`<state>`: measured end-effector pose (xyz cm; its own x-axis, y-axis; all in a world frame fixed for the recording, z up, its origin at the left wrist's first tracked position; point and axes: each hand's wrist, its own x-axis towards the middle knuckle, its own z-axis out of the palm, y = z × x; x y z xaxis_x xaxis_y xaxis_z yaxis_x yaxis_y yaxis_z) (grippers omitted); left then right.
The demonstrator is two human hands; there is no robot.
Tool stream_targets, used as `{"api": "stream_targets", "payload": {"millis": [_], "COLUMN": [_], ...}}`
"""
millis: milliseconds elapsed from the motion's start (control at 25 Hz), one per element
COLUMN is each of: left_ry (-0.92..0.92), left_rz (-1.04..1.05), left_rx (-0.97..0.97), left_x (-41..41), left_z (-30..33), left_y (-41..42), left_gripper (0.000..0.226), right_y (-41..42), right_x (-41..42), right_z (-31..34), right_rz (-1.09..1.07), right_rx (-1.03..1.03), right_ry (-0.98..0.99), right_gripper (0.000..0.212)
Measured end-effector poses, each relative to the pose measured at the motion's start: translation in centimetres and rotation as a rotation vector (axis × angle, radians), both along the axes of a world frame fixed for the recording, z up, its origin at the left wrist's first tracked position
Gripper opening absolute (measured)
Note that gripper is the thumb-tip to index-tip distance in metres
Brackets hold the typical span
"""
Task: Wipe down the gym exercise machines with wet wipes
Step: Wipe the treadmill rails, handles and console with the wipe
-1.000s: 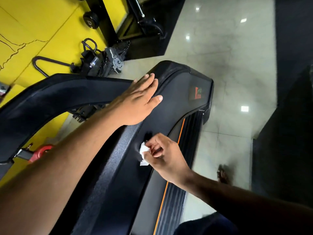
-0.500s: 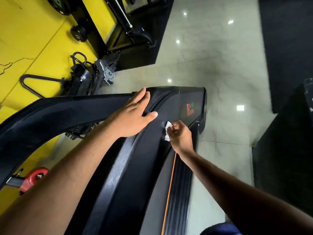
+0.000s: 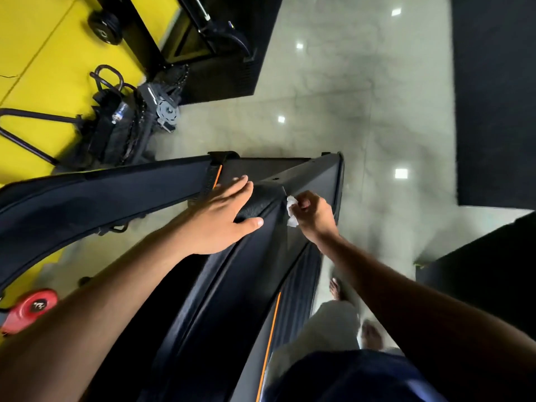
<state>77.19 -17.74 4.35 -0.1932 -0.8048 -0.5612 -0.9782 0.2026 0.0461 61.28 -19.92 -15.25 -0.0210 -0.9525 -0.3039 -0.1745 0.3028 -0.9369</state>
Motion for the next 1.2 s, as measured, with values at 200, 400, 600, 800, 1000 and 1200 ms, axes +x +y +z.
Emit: {"api": "stream_targets", "payload": {"millis": [200,400,600,800,1000,1200], "left_ry": [0.062,0.07,0.074,0.001,-0.157,-0.421], "left_rz": [-0.072,-0.09,0.0,0.358,0.928,1.329], "left_rx": [0.131,0.199,0.206,0.083,-0.17,-0.353], "left_x": [-0.2,-0.2,0.7,0.3,-3.7,-10.4], "left_z": [-2.0,-4.5,-6.8,-6.5,-6.8,-7.7], "left_y": [-4.0,-6.6,-9.7,-10.2,-10.9,-8.3], "left_gripper": [0.085,0.119,0.138,0.121,0.107,0.081], "right_y": [-4.9,-11.9,-19.0,-26.7,-37.2,-39.6], "right_x": [-3.7,-7.1,-6.4,-4.2,-4.8,-0.6], "right_z": [0.2,3.8,4.3,4.7,4.1,5.1], "right_rz": [0.055,0.406,0.658,0.955,1.327,1.643], "right_rx": [-0.094,-0.191,-0.218,-0.269,-0.408,-0.336], "right_ry": [0.039,0.129,0.131,-0.054,-0.102,-0.211], "right_gripper": [0.016,0.004,0.01,0.015,0.019,0.01]}}
